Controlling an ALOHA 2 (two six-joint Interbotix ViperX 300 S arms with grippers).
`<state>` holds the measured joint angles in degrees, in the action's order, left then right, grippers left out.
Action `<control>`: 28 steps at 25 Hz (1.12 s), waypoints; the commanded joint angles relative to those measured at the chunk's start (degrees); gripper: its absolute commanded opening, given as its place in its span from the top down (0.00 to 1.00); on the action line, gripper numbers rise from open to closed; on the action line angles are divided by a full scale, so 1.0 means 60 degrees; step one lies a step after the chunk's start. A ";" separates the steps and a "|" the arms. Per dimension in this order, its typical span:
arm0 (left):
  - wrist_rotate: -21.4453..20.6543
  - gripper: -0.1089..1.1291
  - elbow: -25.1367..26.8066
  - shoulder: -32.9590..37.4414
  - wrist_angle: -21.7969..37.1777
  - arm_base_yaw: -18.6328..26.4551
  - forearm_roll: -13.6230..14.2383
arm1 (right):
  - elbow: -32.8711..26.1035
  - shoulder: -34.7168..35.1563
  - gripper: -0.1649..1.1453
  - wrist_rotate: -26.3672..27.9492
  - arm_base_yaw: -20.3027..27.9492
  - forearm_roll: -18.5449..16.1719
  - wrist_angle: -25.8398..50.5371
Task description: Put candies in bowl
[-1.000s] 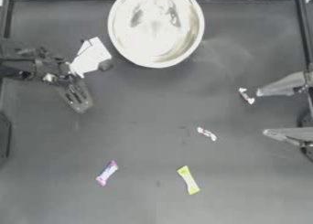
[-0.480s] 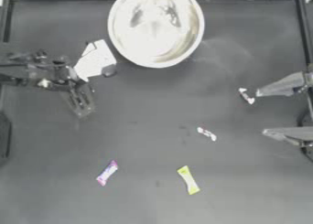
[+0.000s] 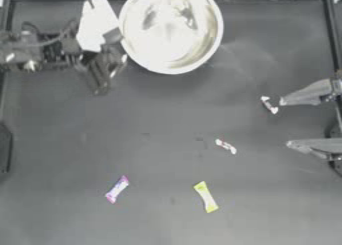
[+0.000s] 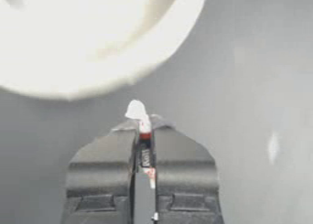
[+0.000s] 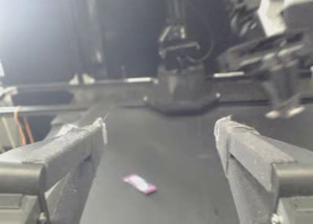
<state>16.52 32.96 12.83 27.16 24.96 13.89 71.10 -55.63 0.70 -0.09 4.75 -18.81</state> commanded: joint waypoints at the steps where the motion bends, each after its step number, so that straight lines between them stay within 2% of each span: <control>1: -0.0352 0.66 -0.0645 -0.0103 -0.0732 0.0571 0.0029 | -0.0103 0.0029 0.11 -0.0015 -0.0015 0.0103 0.0015; 10: -0.1406 0.66 -0.2432 -0.2271 -0.0776 0.1157 -0.0044 | -0.0161 0.0029 0.11 -0.0015 0.0088 0.0220 0.0176; 14: -0.1611 0.66 -0.2842 -0.2769 -0.0806 0.1348 -0.0103 | -0.0190 0.0029 0.11 -0.0015 0.0088 0.0249 0.0322; 17: -0.1641 0.62 -0.2959 -0.2930 -0.0806 0.1406 -0.0117 | -0.0190 0.0029 0.11 -0.0015 0.0103 0.0249 0.0337; 19: -0.1641 0.54 -0.3003 -0.3003 -0.0820 0.1450 -0.0117 | -0.0190 0.0029 0.11 -0.0015 0.0176 0.0264 0.0396; 23: -0.1626 0.17 -0.3105 -0.3018 -0.0864 0.1436 -0.0220 | -0.0220 0.0029 0.11 -0.0015 0.0410 0.0308 0.0718; 25: -0.1626 0.04 -0.3164 -0.2988 -0.0908 0.1450 -0.0264 | -0.0278 0.0029 0.11 -0.0015 0.0513 0.0410 0.0937; 28: -0.1641 0.12 -0.3193 -0.2944 -0.0981 0.1450 -0.0249 | -0.0337 0.0029 0.11 -0.0015 0.0718 0.0542 0.1304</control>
<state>6.68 15.38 -7.12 21.80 33.49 12.39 70.84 -55.72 0.70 3.69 7.38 -11.69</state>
